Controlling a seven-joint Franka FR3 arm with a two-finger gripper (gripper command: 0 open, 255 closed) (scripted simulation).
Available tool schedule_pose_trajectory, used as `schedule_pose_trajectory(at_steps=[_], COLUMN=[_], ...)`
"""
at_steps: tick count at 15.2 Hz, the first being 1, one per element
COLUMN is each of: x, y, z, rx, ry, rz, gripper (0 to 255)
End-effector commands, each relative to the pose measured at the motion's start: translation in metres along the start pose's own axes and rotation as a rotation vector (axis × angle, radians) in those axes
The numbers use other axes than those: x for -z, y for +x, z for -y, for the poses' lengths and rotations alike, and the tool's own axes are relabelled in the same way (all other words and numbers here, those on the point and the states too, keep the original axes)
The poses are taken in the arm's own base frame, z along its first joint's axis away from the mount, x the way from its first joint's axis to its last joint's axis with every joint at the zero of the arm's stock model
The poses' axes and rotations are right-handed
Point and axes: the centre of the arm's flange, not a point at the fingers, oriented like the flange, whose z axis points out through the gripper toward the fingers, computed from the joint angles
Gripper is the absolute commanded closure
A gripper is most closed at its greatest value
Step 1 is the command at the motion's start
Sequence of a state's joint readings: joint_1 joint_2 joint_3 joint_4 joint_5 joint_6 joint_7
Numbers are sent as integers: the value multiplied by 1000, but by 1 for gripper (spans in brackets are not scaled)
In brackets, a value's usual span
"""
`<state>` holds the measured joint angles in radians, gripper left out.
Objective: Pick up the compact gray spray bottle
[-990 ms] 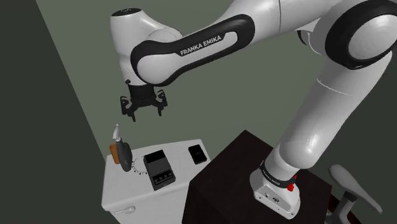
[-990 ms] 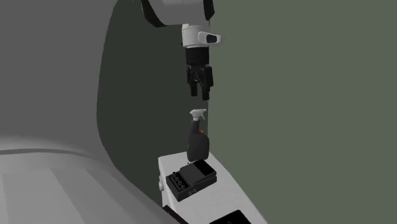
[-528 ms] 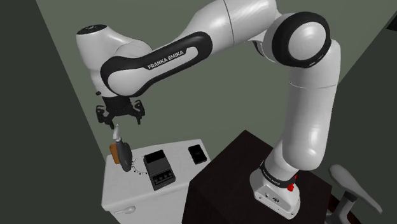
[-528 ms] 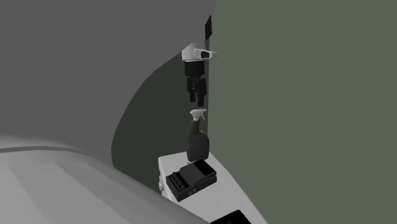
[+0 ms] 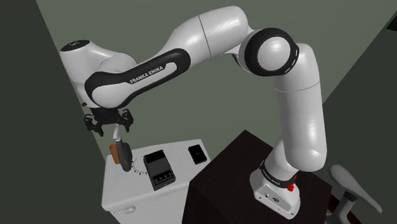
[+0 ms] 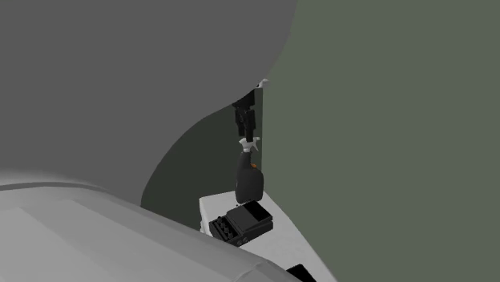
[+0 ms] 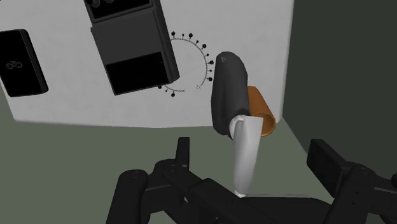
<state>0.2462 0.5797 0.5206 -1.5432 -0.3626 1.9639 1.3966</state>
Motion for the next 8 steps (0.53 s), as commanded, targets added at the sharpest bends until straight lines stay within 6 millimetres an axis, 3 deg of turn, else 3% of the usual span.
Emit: schedule_pose_trajectory(at_steps=[1, 3, 5, 6, 8], x=[-10, -23, -23, -24, -24], y=[0, 0, 0, 0, 0], z=[2, 3, 3, 3, 3], rx=[0, 0, 0, 0, 0], ry=[0, 0, 0, 0, 0], rz=[0, 0, 0, 0, 0], gripper=[0, 0, 0, 255, 255])
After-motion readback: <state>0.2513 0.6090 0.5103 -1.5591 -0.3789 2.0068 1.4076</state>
